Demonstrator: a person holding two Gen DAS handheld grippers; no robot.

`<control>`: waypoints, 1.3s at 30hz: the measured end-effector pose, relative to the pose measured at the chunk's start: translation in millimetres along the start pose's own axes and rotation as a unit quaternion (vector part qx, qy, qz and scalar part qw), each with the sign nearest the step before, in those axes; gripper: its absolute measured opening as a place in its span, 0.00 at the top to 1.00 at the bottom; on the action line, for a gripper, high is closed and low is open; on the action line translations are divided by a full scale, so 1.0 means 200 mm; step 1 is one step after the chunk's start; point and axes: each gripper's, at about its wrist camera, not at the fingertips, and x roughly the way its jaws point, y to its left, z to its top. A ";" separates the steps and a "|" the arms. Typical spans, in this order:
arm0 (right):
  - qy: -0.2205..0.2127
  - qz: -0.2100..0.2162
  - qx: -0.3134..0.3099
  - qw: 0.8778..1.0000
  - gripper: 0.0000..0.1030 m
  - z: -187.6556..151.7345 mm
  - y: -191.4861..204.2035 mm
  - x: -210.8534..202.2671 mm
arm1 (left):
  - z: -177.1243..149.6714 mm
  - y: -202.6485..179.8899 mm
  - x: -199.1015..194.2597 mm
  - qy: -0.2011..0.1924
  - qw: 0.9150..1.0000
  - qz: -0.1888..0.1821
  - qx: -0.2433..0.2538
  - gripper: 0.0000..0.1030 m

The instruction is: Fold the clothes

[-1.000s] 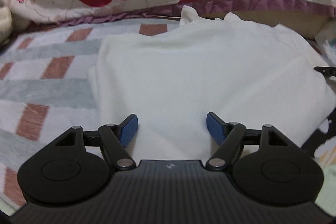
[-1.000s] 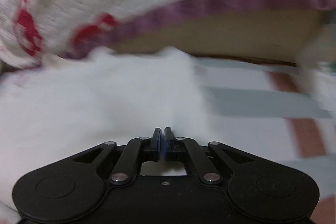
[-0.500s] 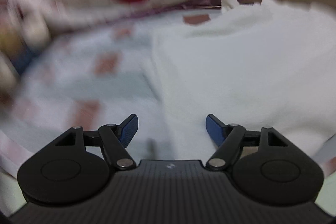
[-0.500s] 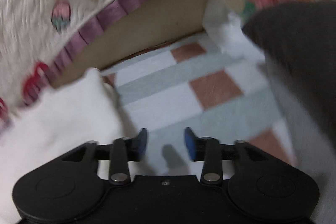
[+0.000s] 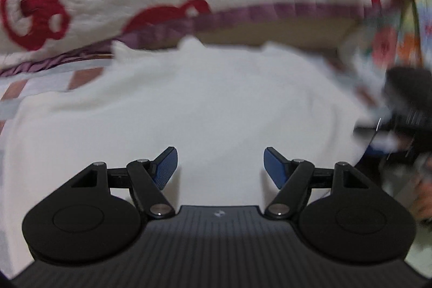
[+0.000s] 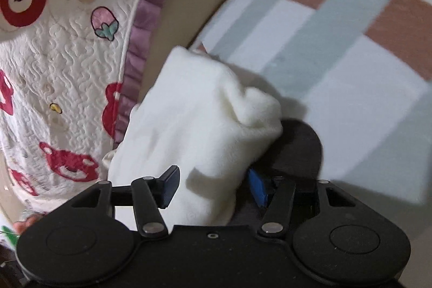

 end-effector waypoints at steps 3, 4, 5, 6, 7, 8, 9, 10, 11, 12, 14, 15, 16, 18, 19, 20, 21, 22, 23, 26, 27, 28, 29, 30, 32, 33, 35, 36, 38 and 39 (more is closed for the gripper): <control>-0.036 -0.004 0.004 0.999 0.40 -0.01 0.03 0.01 | -0.05 -0.08 0.09 0.020 0.998 0.034 0.040 0.30; -0.035 -0.002 -0.001 0.999 0.39 0.00 0.04 0.03 | -0.06 -0.07 0.09 0.019 0.999 0.032 0.030 0.30; -0.034 0.000 -0.006 0.999 0.39 0.01 0.04 0.04 | -0.07 -0.06 0.09 0.018 0.999 0.029 0.023 0.30; -0.033 -0.003 -0.014 0.999 0.39 0.01 0.05 0.06 | -0.07 -0.06 0.09 0.020 0.999 0.025 0.018 0.29; -0.032 -0.007 -0.018 0.999 0.39 0.02 0.05 0.08 | -0.06 -0.05 0.10 0.021 0.999 0.024 0.016 0.29; -0.033 -0.006 -0.019 0.999 0.38 0.03 0.05 0.10 | -0.06 -0.05 0.10 0.022 0.999 0.023 0.013 0.29; -0.035 -0.006 -0.021 0.999 0.32 0.03 0.06 0.11 | -0.06 -0.04 0.10 0.022 0.999 0.022 0.008 0.29; -0.039 -0.006 -0.024 0.999 0.27 0.03 0.07 0.12 | -0.06 -0.04 0.10 0.022 1.000 0.021 0.002 0.28; -0.042 -0.005 -0.027 0.999 0.25 0.02 0.08 0.13 | -0.06 -0.04 0.10 0.022 1.000 0.020 -0.003 0.28; -0.042 -0.007 -0.038 0.998 0.22 0.02 0.10 0.13 | -0.06 -0.04 0.10 0.022 1.000 0.020 -0.007 0.28; -0.036 -0.016 -0.072 0.997 0.23 0.00 0.12 0.14 | -0.06 -0.03 0.10 0.023 0.999 0.018 -0.014 0.28; -0.032 -0.014 -0.082 0.996 0.38 0.00 0.13 0.14 | -0.06 -0.03 0.10 0.024 0.999 0.017 -0.017 0.28; -0.027 -0.007 -0.088 0.996 0.65 0.01 0.13 0.14 | -0.06 -0.03 0.10 0.025 0.999 0.017 -0.020 0.28; -0.023 0.010 -0.104 0.994 0.74 0.03 0.15 0.13 | -0.07 -0.03 0.10 0.026 0.999 0.017 -0.024 0.28; -0.030 0.023 -0.120 0.992 0.75 0.04 0.18 0.10 | -0.07 -0.03 0.10 0.025 0.999 0.018 -0.024 0.28; -0.034 0.033 -0.140 0.989 0.76 0.05 0.21 0.08 | -0.07 -0.03 0.10 0.024 0.999 0.018 -0.023 0.28; -0.035 0.043 -0.158 0.986 0.77 0.06 0.26 0.06 | -0.07 -0.03 0.10 0.024 0.999 0.018 -0.024 0.28; -0.035 0.055 -0.171 0.983 0.78 0.07 0.30 0.04 | -0.08 -0.03 0.10 0.023 0.999 0.018 -0.025 0.28; -0.034 0.067 -0.184 0.980 0.78 0.08 0.34 0.02 | -0.08 -0.02 0.10 0.022 0.999 0.017 -0.025 0.28; -0.020 0.106 -0.197 0.975 0.79 0.10 0.48 0.01 | -0.08 -0.02 0.10 0.022 0.999 0.012 -0.029 0.28; -0.012 0.120 -0.201 0.972 0.80 0.10 0.52 0.00 | -0.08 -0.02 0.10 0.021 0.999 0.011 -0.031 0.28; -0.005 0.134 -0.206 0.969 0.80 0.10 0.57 0.00 | -0.08 -0.01 0.10 0.021 0.999 0.010 -0.033 0.28; 0.003 0.148 -0.211 0.966 0.80 0.10 0.62 0.00 | -0.08 -0.01 0.10 0.020 0.999 0.008 -0.036 0.28; 0.010 0.162 -0.215 0.963 0.80 0.10 0.67 0.00 | -0.08 0.00 0.09 0.020 0.999 0.005 -0.037 0.28; 0.033 0.184 -0.238 0.953 0.80 0.08 0.78 0.02 | -0.07 0.01 0.08 0.028 0.999 -0.005 -0.034 0.28; 0.045 0.190 -0.252 0.948 0.81 0.06 0.84 0.03 | -0.06 0.02 0.07 0.036 0.999 -0.013 -0.029 0.28; 0.058 0.199 -0.283 0.936 0.81 0.02 0.92 0.03 | -0.01 0.09 -0.02 0.054 0.998 -0.035 -0.006 0.28; 0.062 0.201 -0.293 0.933 0.81 0.01 0.95 0.03 | 0.01 0.13 -0.08 0.056 0.998 -0.039 0.004 0.28; 0.065 0.199 -0.305 0.929 0.81 -0.01 0.98 0.03 | 0.02 0.25 -0.20 0.046 0.999 -0.013 0.005 0.28; 0.066 0.198 -0.311 0.927 0.81 -0.01 0.99 0.04 | 0.01 0.32 -0.24 0.043 0.999 0.001 -0.004 0.28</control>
